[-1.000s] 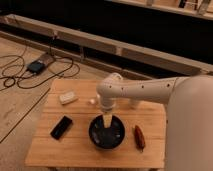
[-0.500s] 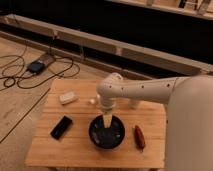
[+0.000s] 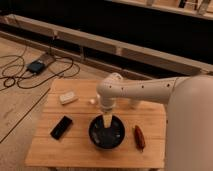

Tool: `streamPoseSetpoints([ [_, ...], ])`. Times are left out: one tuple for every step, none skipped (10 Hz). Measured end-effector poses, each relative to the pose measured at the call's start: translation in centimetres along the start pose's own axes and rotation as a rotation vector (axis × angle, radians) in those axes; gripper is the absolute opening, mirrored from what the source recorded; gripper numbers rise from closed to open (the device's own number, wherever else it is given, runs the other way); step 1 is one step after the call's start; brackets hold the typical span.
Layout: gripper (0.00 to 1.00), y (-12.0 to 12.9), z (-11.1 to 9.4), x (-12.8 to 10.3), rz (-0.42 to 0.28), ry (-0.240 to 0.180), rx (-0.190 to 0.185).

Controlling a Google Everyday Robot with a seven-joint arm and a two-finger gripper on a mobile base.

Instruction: Pick up the ceramic bowl

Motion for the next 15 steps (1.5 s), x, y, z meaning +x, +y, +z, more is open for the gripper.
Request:
streamPoseSetpoints([
  [0.80, 0.0, 0.0, -0.1, -0.013, 0.004, -0.002],
  [0.80, 0.0, 0.1, -0.9, -0.041, 0.007, -0.005],
  [0.80, -0.1, 0.5, -1.8, -0.074, 0.014, -0.013],
  [0.80, -0.1, 0.9, -2.6, -0.107, 0.019, -0.024],
  [0.80, -0.1, 1.5, -3.4, -0.136, 0.023, -0.036],
  [0.80, -0.1, 2.2, -4.1, -0.162, 0.026, -0.053],
  [0.80, 0.0, 2.8, -4.6, -0.185, 0.030, -0.068],
  [0.80, 0.1, 3.6, -4.8, -0.205, 0.034, -0.085],
  [0.80, 0.2, 4.3, -5.0, -0.222, 0.038, -0.104],
  [0.79, 0.2, 5.2, -5.0, -0.231, 0.039, -0.121],
  [0.73, 0.2, 5.8, -4.9, -0.233, 0.038, -0.131],
  [0.62, 0.1, 6.2, -4.9, -0.231, 0.033, -0.138],
  [0.54, -0.1, 6.2, -4.9, -0.230, 0.026, -0.138],
  [0.42, -0.3, 6.1, -4.7, -0.235, 0.020, -0.143],
  [0.33, -0.5, 5.9, -4.6, -0.246, 0.020, -0.146],
])
